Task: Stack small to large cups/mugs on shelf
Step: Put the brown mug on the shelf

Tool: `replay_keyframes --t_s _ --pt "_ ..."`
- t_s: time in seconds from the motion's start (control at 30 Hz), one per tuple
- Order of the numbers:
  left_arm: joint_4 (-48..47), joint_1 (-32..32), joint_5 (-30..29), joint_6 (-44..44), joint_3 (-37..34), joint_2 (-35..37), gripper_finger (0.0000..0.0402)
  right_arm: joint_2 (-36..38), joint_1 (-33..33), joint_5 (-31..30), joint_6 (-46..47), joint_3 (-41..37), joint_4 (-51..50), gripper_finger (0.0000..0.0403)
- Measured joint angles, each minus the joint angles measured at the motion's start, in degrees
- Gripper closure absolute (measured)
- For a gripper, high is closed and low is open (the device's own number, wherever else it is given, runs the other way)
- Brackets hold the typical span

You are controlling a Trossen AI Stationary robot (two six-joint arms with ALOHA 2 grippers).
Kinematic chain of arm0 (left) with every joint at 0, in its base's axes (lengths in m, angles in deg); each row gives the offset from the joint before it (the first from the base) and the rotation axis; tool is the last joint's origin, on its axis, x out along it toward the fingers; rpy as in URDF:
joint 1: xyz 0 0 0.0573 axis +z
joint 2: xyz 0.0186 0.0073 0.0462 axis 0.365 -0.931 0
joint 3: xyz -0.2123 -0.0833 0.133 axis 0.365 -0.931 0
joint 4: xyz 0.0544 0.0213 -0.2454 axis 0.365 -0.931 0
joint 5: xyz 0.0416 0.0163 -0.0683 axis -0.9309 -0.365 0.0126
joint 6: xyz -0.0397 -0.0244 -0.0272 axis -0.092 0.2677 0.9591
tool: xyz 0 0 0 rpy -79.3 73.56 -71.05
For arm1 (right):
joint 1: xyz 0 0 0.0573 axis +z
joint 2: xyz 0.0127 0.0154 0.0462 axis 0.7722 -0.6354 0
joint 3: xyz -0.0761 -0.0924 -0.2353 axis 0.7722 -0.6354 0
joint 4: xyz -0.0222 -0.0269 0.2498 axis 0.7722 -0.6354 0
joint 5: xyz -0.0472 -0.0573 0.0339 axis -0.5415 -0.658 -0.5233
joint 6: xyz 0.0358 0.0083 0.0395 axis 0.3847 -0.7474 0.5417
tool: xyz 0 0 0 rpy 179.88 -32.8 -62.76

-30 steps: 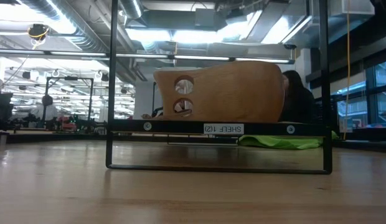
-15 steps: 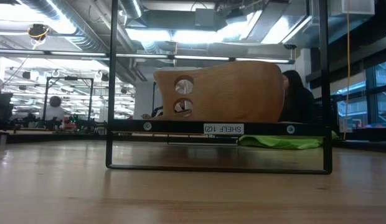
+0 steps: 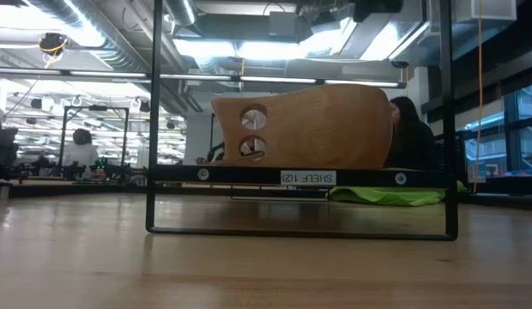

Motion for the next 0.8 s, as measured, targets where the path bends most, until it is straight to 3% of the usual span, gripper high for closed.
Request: replay_keyframes --t_s 0.2,0.37,0.57,0.8 --pt "6.6 1.9 2.6 0.0 -9.8 7.1 0.0366 10.9 0.1 2.1 7.0 -17.9 14.3 0.0263" --pt "10.1 3.1 5.7 2.1 -15.8 8.2 0.0367 15.5 0.8 5.8 11.5 -29.6 21.5 0.0263" --pt "18.0 3.5 10.0 5.9 -22.2 8.1 0.0367 16.7 2.4 9.4 15.0 -38.8 33.4 0.0263" --pt "18.4 3.5 11.1 8.9 -24.5 8.1 0.0367 16.7 3.0 10.6 17.3 -45.4 41.5 0.0263"
